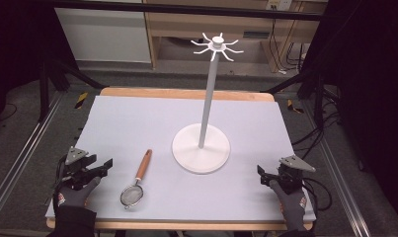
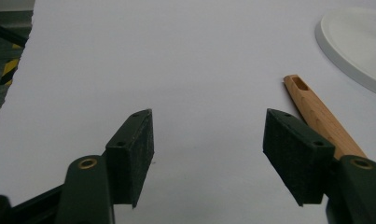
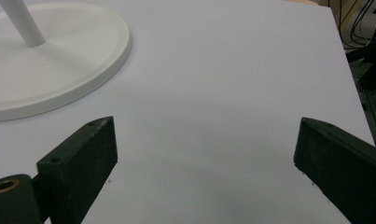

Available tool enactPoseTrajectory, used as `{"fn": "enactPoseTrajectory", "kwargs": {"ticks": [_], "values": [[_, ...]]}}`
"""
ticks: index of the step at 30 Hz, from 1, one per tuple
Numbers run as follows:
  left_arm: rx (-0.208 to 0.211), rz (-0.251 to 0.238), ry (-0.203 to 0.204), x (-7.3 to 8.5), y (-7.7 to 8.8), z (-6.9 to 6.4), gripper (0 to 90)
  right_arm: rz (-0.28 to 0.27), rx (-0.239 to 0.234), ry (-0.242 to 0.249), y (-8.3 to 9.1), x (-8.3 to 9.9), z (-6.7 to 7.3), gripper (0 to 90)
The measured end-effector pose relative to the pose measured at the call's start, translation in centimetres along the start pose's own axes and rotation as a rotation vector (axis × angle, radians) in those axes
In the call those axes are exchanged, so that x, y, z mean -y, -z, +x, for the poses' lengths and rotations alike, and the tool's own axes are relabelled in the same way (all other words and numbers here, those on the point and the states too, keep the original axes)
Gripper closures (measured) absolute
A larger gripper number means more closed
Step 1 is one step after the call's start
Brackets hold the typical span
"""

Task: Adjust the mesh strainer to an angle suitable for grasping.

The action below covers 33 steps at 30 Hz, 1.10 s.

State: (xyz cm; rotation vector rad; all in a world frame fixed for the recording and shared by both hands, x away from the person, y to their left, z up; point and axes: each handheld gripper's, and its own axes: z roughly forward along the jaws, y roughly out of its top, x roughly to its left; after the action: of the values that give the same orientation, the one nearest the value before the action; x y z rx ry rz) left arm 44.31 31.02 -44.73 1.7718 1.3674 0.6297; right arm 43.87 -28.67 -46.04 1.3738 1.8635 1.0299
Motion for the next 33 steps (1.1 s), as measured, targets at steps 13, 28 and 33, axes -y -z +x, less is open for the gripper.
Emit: {"fn": "enactPoseTrajectory", "kwargs": {"ticks": [13,28,33], "values": [[0.056,-0.002,-0.037,-1.3,1.0,-1.4,44.5,0.026,-0.012,-0.017,0.3,-0.2,0.3,9.1],[0.109,0.024,-0.079,-3.1,0.6,-4.0,44.0,0.032,-0.007,0.007,0.5,-0.3,0.6,9.2],[0.122,0.045,-0.115,-3.9,0.2,-5.1,44.0,0.041,-0.006,0.014,0.6,-0.4,0.6,9.2]]}}
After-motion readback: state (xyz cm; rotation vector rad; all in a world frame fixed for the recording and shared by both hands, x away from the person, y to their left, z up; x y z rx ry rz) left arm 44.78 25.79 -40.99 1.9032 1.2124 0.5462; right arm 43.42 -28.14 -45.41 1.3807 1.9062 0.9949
